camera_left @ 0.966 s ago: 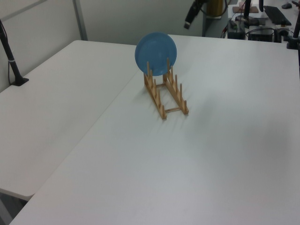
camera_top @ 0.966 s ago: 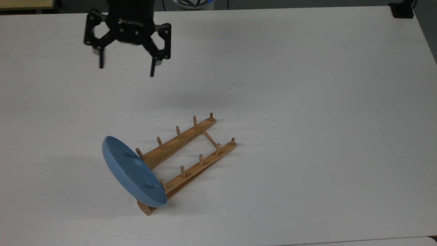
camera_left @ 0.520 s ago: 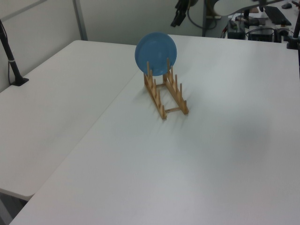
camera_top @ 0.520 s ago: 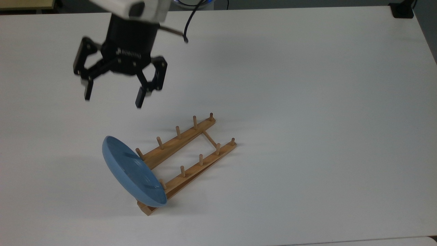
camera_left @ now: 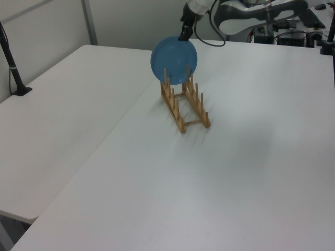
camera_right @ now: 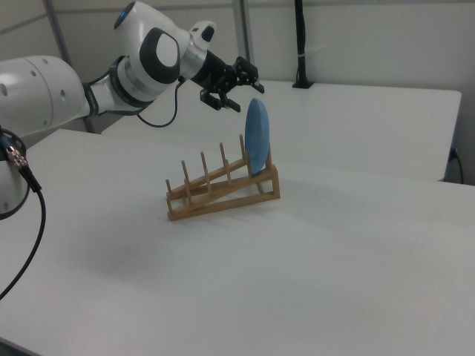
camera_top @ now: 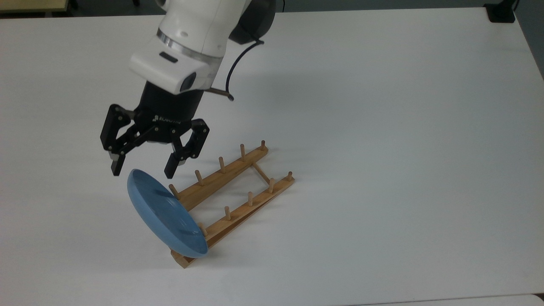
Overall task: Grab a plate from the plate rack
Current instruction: 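Move the open gripper down to the rim of the blue plate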
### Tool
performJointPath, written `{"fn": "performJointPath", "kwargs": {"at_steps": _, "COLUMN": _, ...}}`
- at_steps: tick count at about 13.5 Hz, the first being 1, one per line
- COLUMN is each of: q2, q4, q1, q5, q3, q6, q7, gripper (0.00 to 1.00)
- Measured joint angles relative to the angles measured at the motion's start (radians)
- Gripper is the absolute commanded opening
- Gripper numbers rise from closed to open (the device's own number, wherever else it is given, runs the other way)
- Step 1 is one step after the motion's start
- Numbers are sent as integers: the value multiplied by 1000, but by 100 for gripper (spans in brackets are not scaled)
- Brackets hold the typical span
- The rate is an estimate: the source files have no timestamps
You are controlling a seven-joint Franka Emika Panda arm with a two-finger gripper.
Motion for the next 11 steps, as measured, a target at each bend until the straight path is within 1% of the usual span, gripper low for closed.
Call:
{"fn": "performJointPath", "kwargs": {"at_steps": 4, "q2": 20, "q4": 19, "q1": 0, "q5": -23, "q3": -14, "q6": 0, "q7": -29, "gripper": 65}}
{"fn": "performJointPath", "kwargs": {"at_steps": 7, "q2": 46, "q4": 30, "q1": 0, "q5": -28, "q3": -26, "q6": 0, "q7": -38, "gripper": 63}}
{"fn": "performJointPath", "kwargs": {"at_steps": 8, "q2": 58, "q4": 38, "q1": 0, "q5": -28, "q3": -31, "q6": 0, "q7": -38, "gripper": 57}}
{"fn": "performJointPath", "kwargs": {"at_steps": 9, "q2": 74, "q4": 52, "q1": 0, "q5": -28, "q3": -36, "q6": 0, "q7": -38, "gripper": 45}}
{"fn": "performJointPath", "kwargs": {"at_steps": 10, "q2": 84, "q4": 62, "q1": 0, "q5": -28, "q3": -37, "q6": 0, "q7": -38, "gripper": 37}}
{"fn": "performJointPath", "kwargs": {"at_steps": 11, "q2": 87, "q4": 66, "q1": 0, "q5": -28, "q3": -37, "q6": 0, "q7": -38, "gripper": 33}}
